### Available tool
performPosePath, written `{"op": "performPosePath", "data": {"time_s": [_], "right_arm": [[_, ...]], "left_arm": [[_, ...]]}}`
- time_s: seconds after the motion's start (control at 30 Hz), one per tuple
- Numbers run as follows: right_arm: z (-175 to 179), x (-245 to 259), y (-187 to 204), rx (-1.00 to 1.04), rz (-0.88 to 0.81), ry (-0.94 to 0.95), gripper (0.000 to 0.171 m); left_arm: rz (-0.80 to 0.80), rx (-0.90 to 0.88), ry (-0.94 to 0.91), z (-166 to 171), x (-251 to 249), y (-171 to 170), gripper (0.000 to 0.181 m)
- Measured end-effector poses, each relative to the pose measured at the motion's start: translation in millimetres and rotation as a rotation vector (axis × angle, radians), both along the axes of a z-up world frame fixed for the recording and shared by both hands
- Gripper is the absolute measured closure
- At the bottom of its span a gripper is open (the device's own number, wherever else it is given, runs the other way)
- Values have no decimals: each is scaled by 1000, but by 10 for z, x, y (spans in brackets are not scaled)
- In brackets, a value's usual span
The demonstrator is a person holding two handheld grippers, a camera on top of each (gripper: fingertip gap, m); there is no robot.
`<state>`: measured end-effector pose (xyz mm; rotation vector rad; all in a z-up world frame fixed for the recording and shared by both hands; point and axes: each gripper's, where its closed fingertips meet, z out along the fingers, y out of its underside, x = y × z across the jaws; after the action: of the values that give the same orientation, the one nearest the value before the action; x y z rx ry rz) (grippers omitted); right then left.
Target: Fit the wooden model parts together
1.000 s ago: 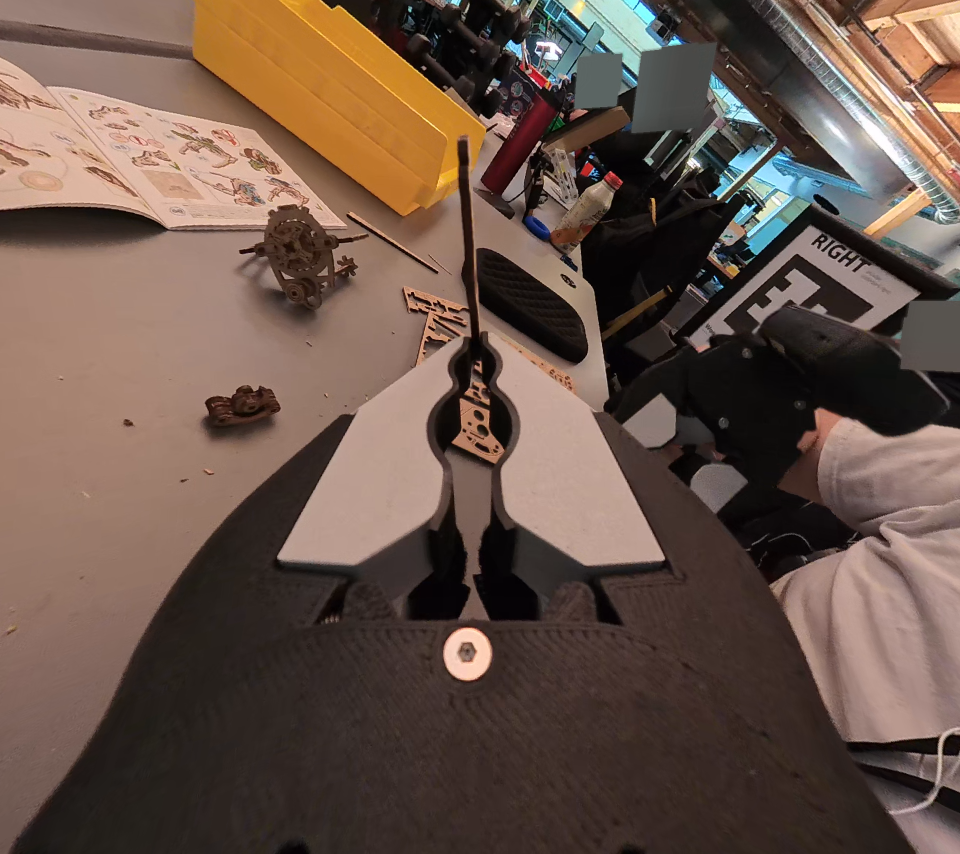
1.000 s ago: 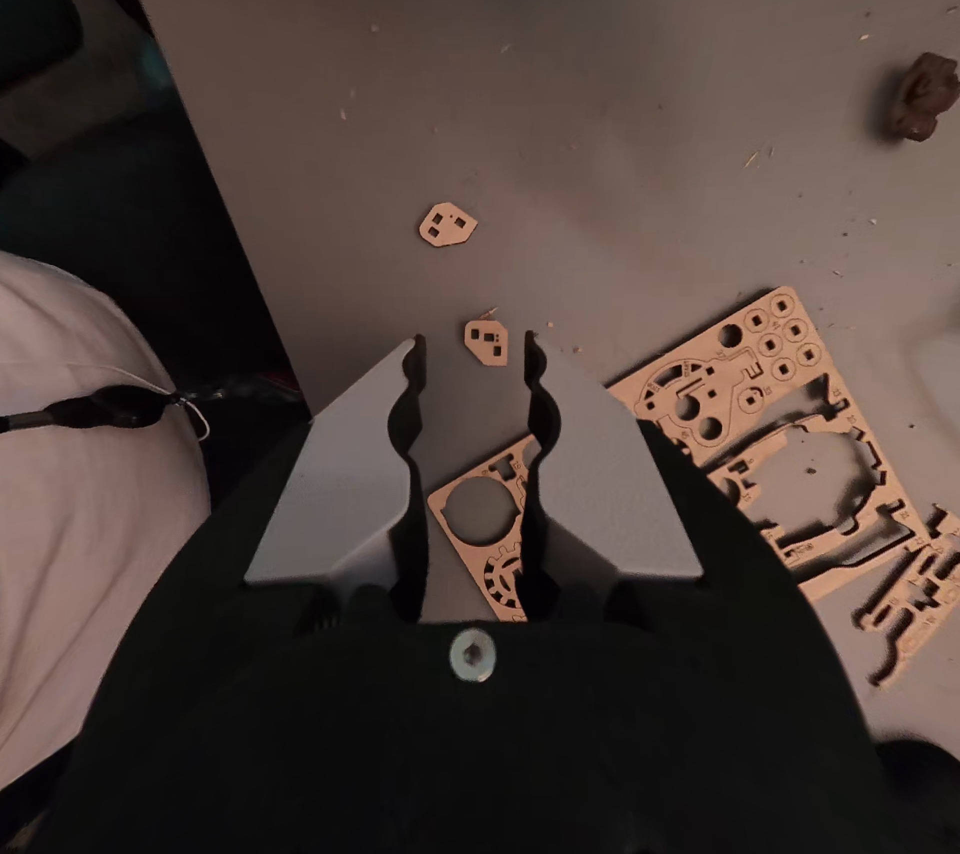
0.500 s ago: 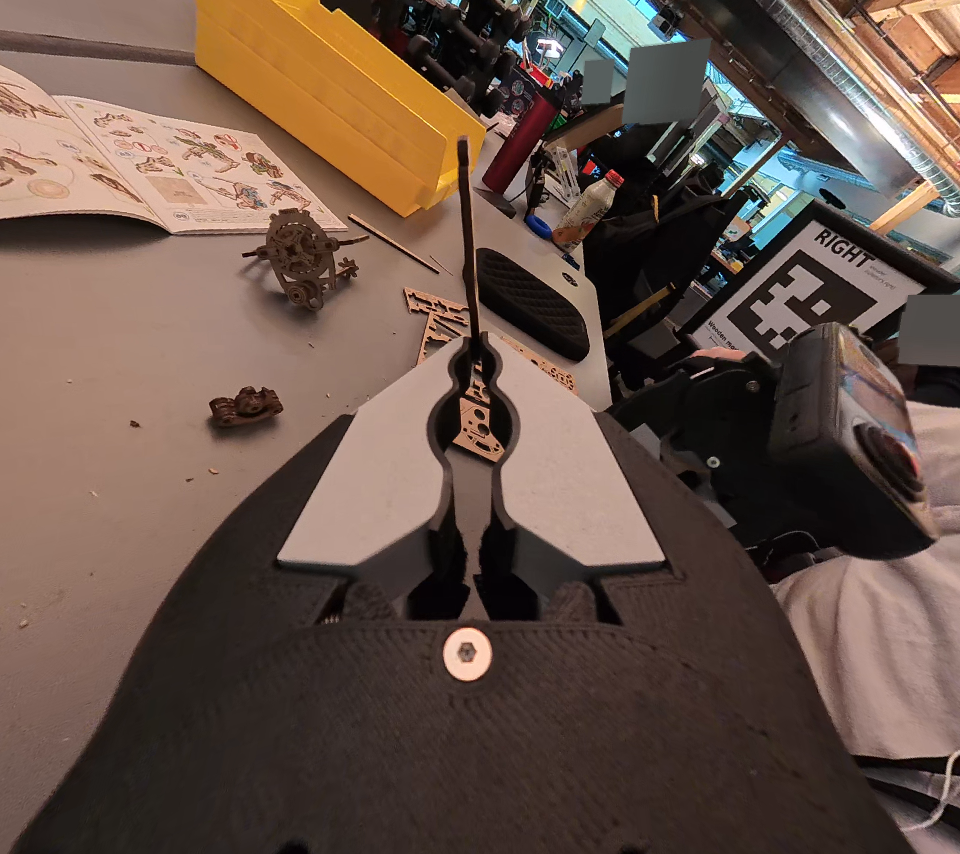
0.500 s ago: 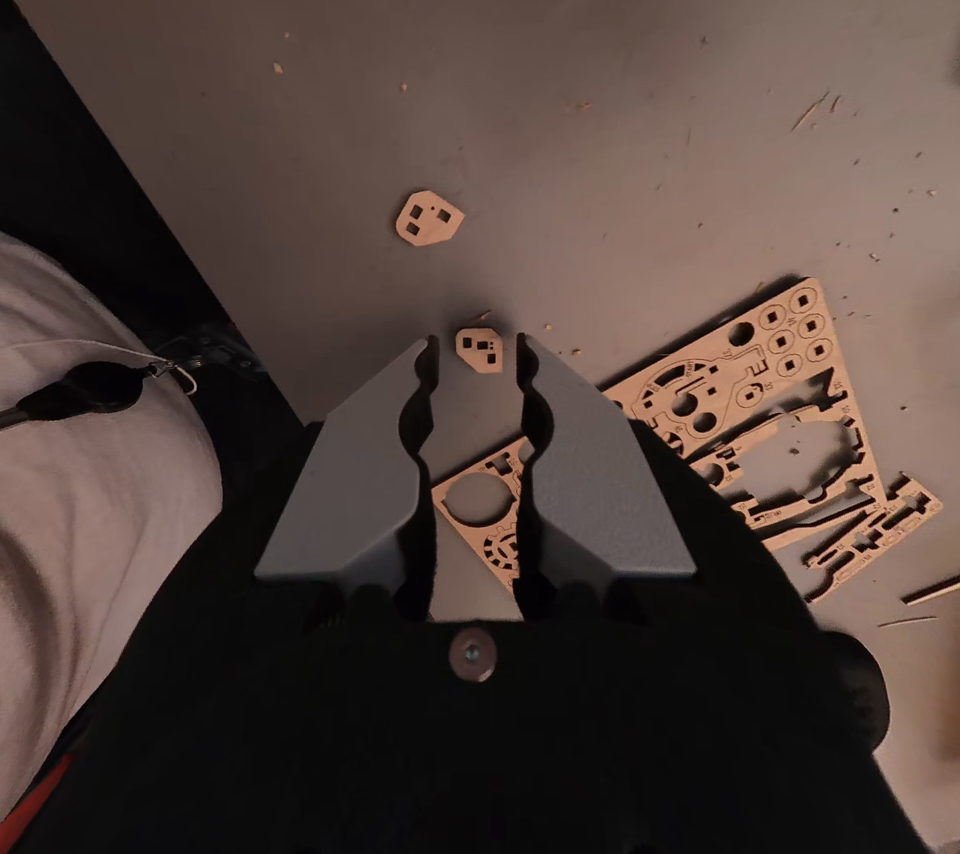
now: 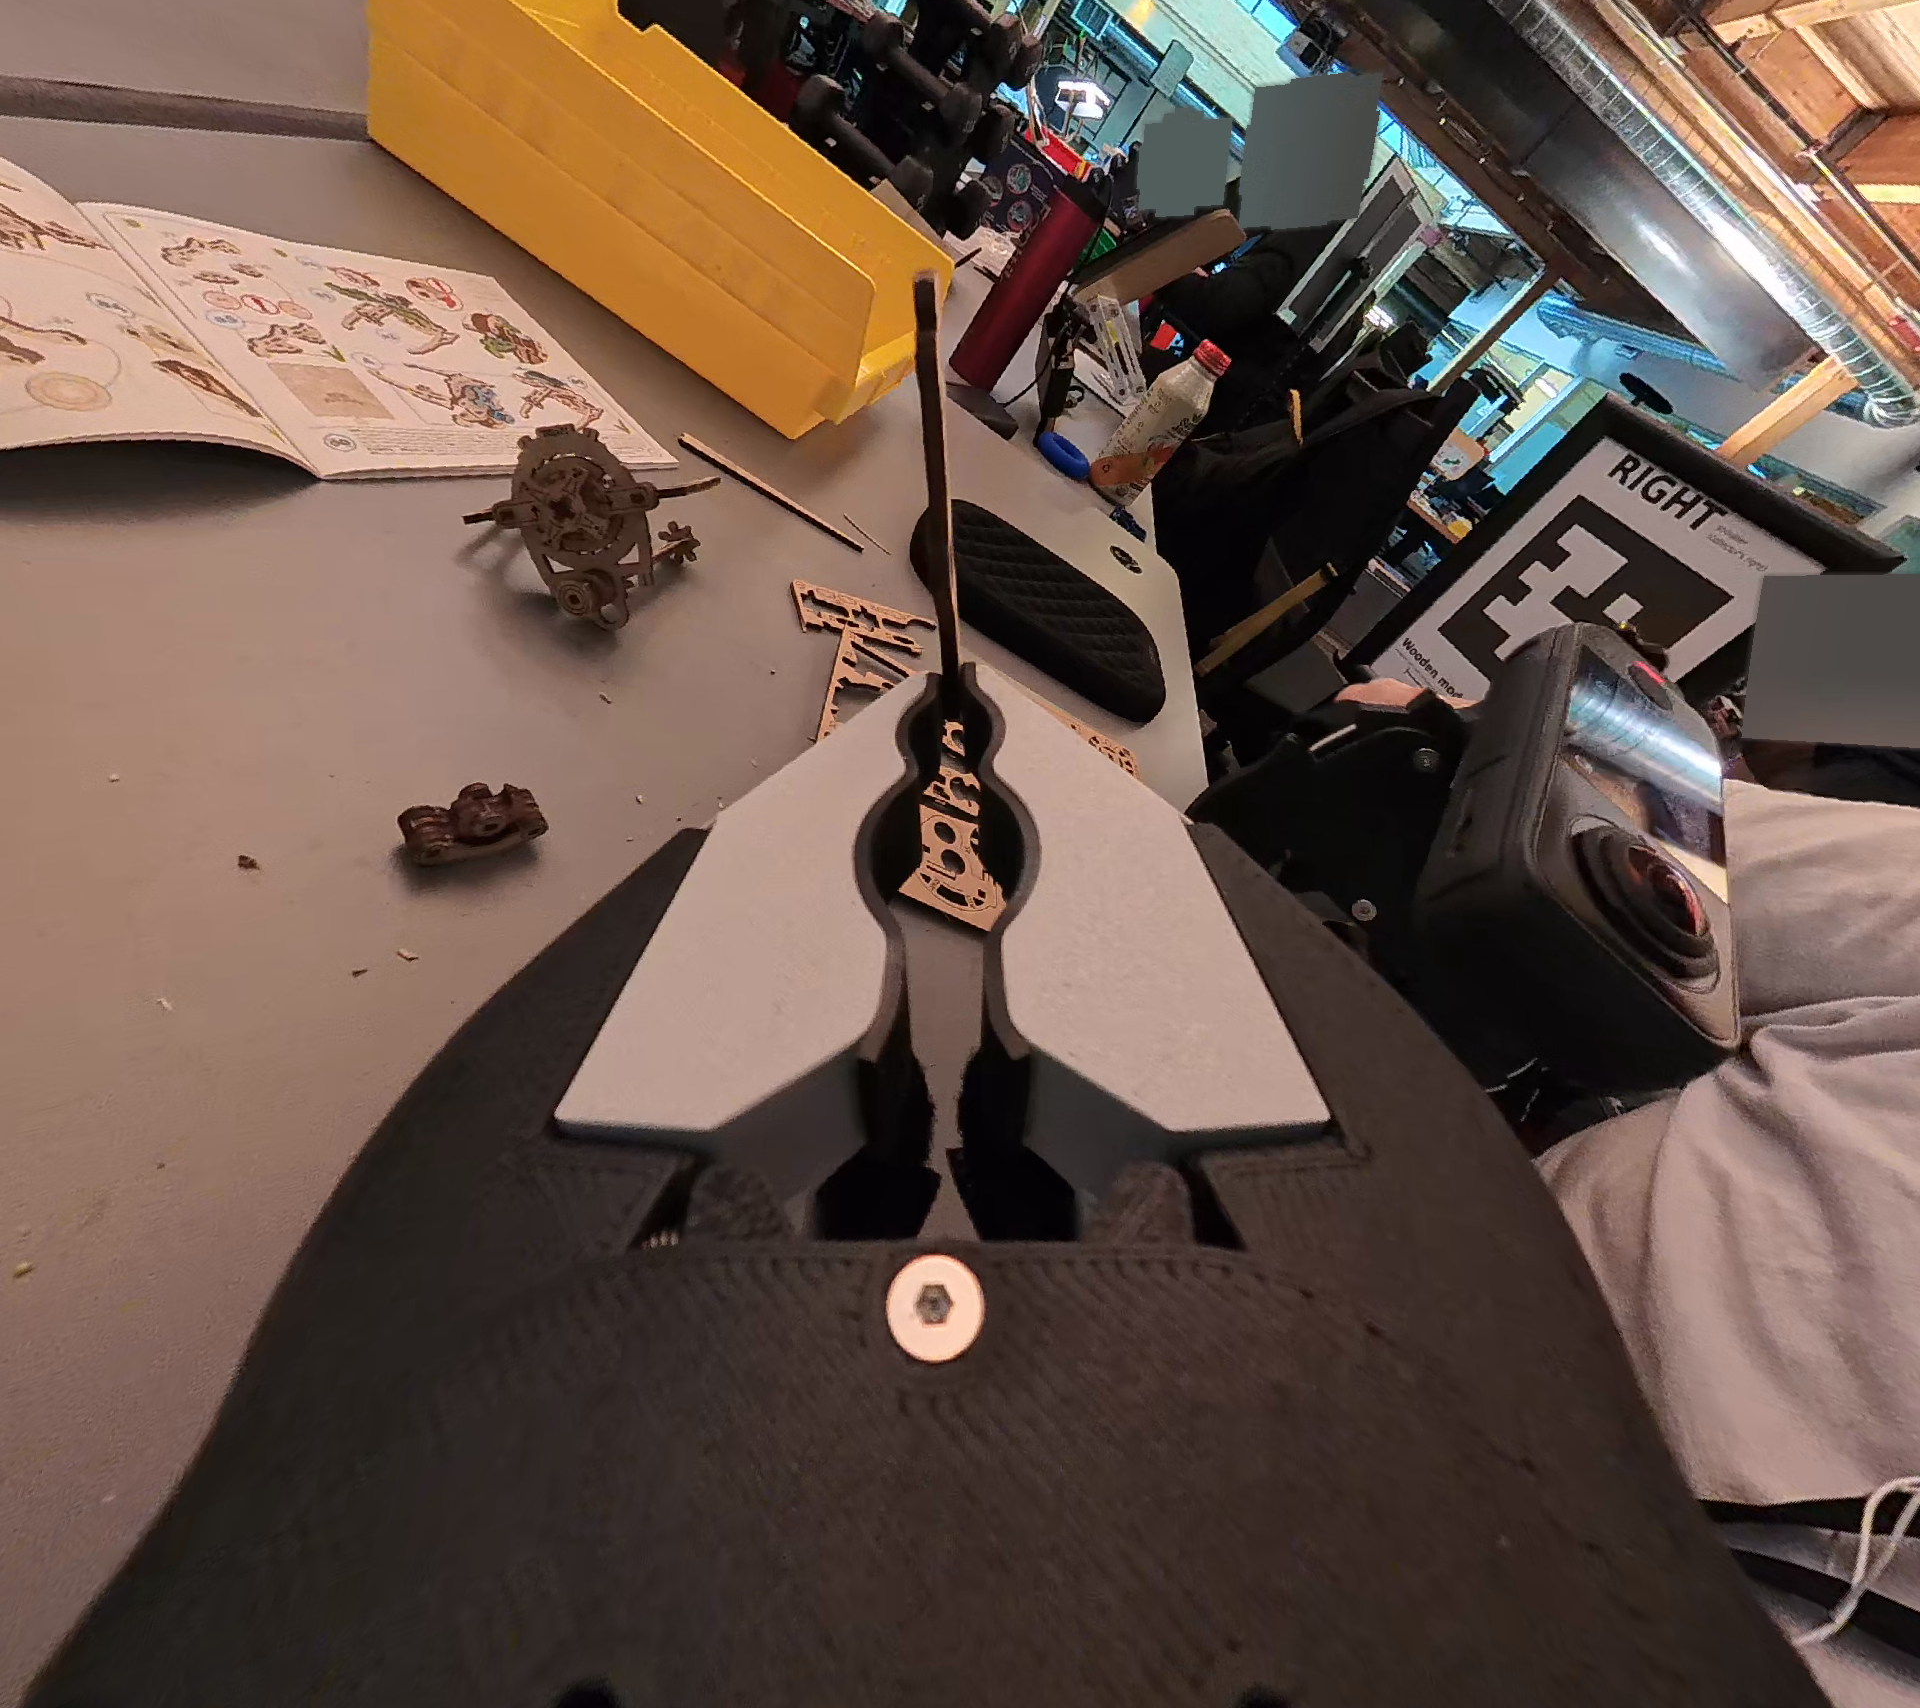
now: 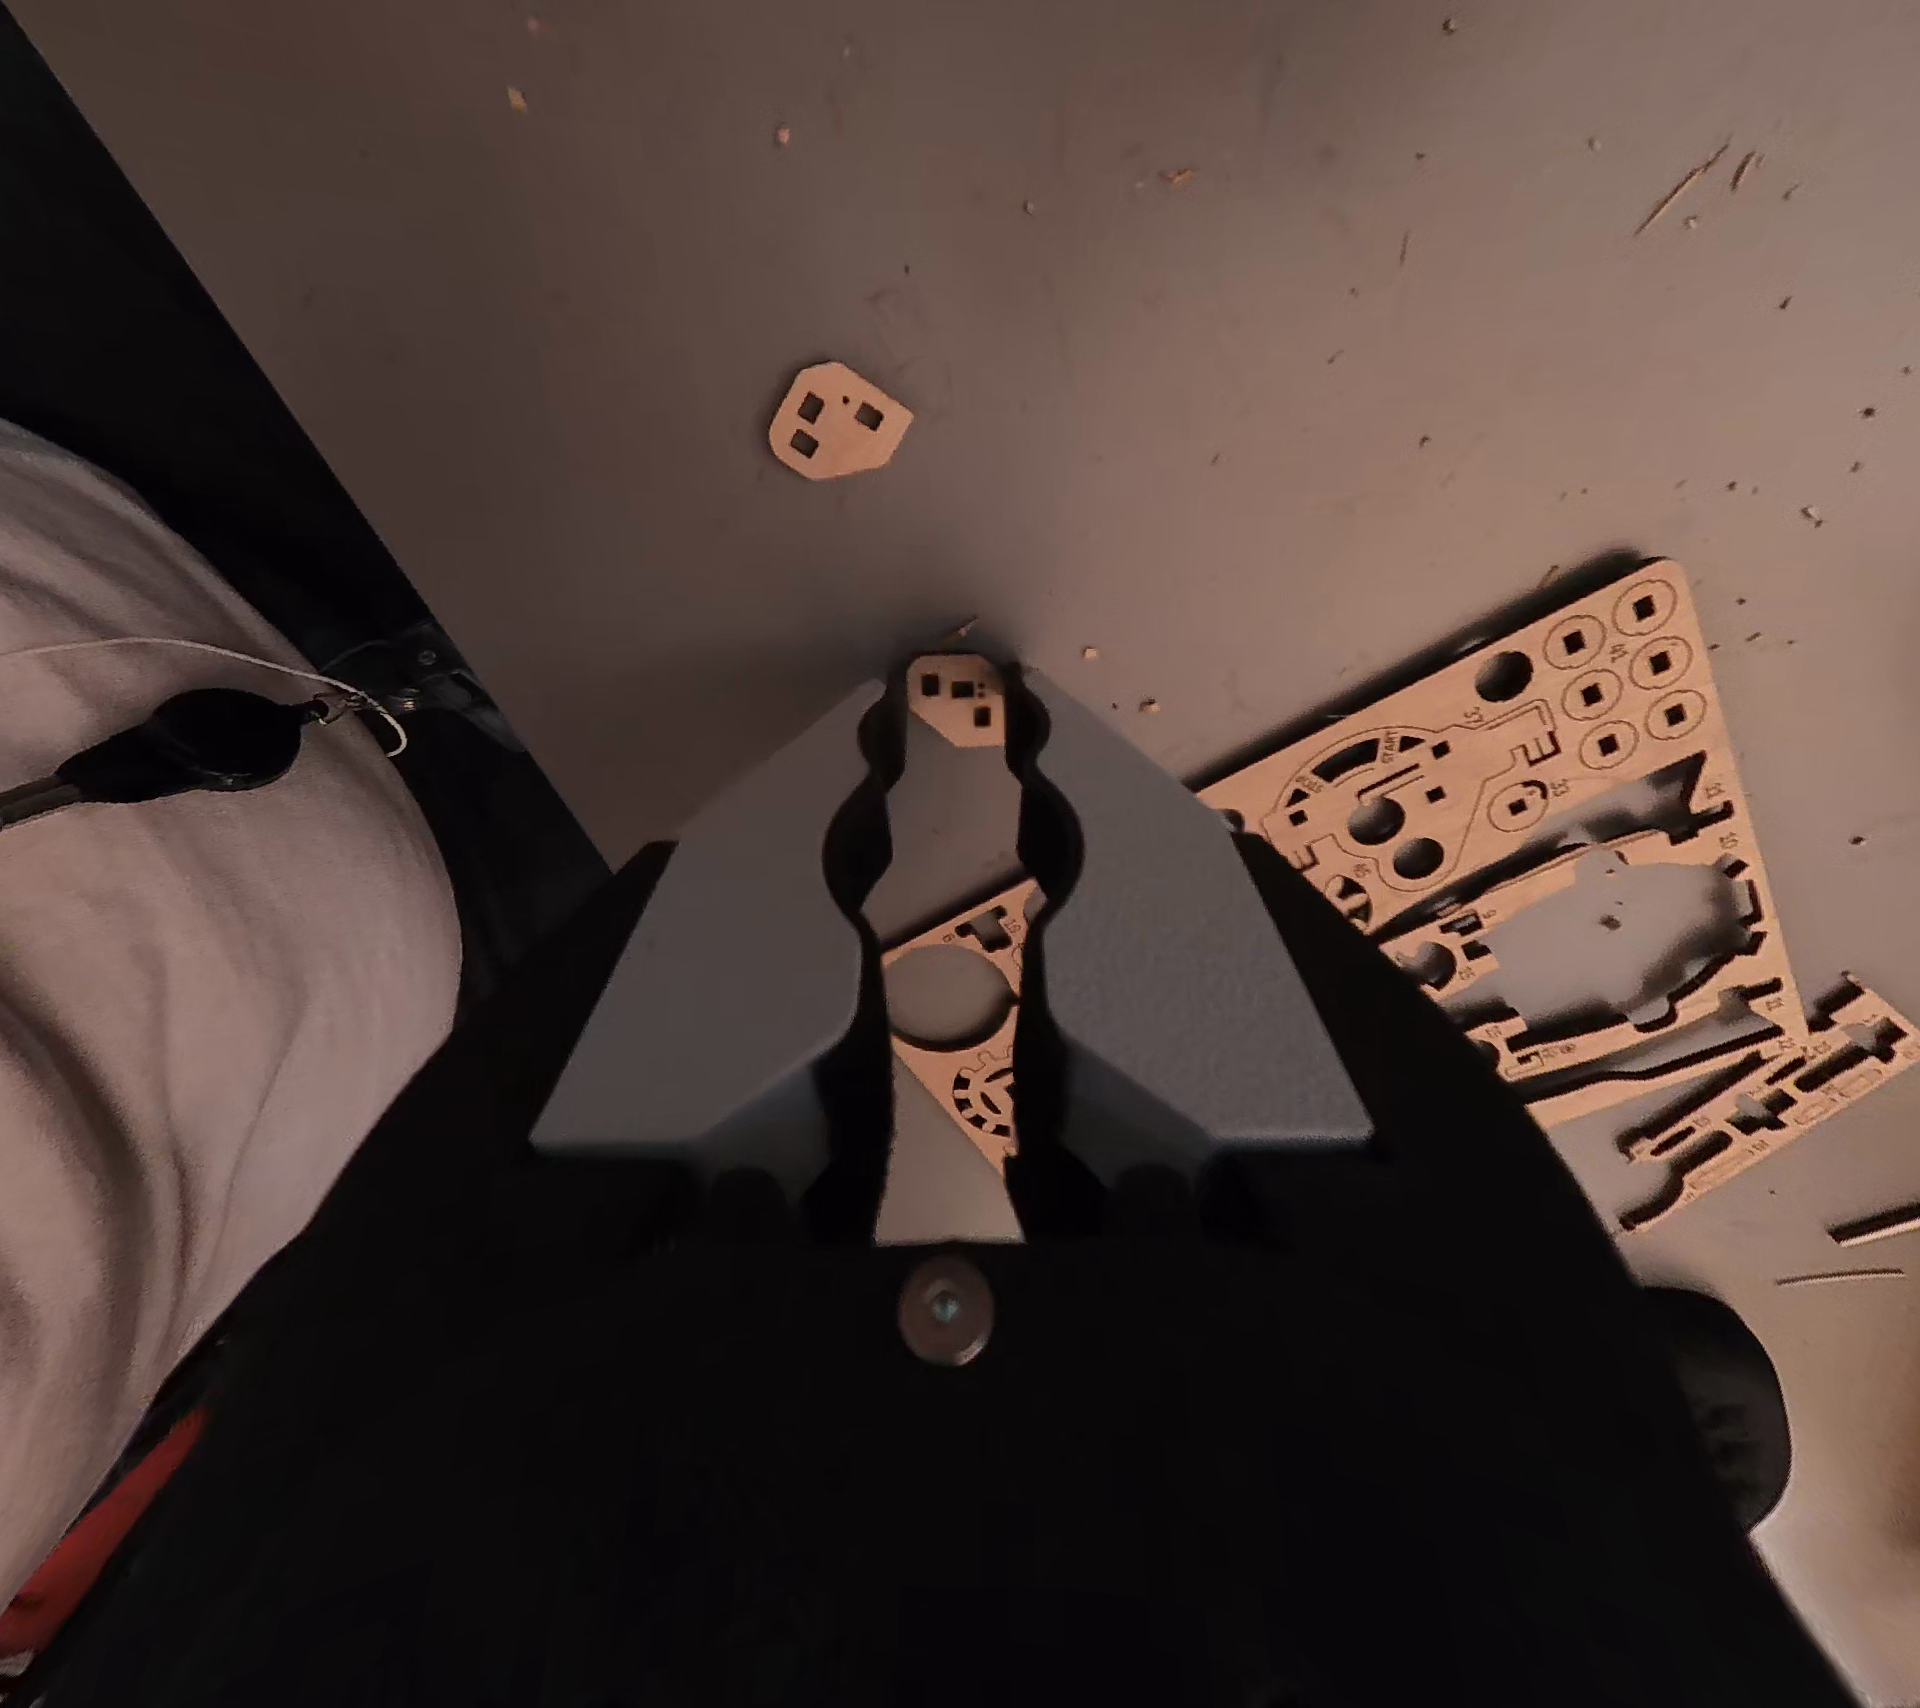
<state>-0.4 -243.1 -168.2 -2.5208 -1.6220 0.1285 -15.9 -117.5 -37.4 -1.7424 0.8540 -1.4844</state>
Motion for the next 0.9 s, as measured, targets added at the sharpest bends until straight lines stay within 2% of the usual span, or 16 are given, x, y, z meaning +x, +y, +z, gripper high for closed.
{"op": "performPosePath", "data": {"time_s": [0.1, 0.17, 0.33, 0.43, 0.57, 0.67, 0.8, 0.9], "right_arm": [[4, 1, 2, 19, 36, 16, 152], [64, -27, 19, 47, 63, 94, 154], [767, -124, 229, 320, 199, 514, 154], [1188, 72, 482, 454, 164, 755, 153], [1953, 431, 725, 276, 60, 1365, 154], [2444, 837, 857, 238, 148, 1738, 154], [2678, 1241, 1038, 250, 282, 1969, 154], [2688, 1353, 1177, 295, 351, 2031, 154]], "left_arm": [[0, 5, 4, -2, 2, -4, 181], [4, 2, 0, 3, -5, 4, 181], [24, 4, -10, 15, -39, 47, 181], [29, 0, -17, 18, -48, 65, 181], [31, 6, -31, 56, -72, 68, 181], [17, 5, -47, 91, -77, 47, 181], [13, 11, -40, 70, -61, 46, 181], [8, 11, -31, 46, -40, 37, 181]]}}
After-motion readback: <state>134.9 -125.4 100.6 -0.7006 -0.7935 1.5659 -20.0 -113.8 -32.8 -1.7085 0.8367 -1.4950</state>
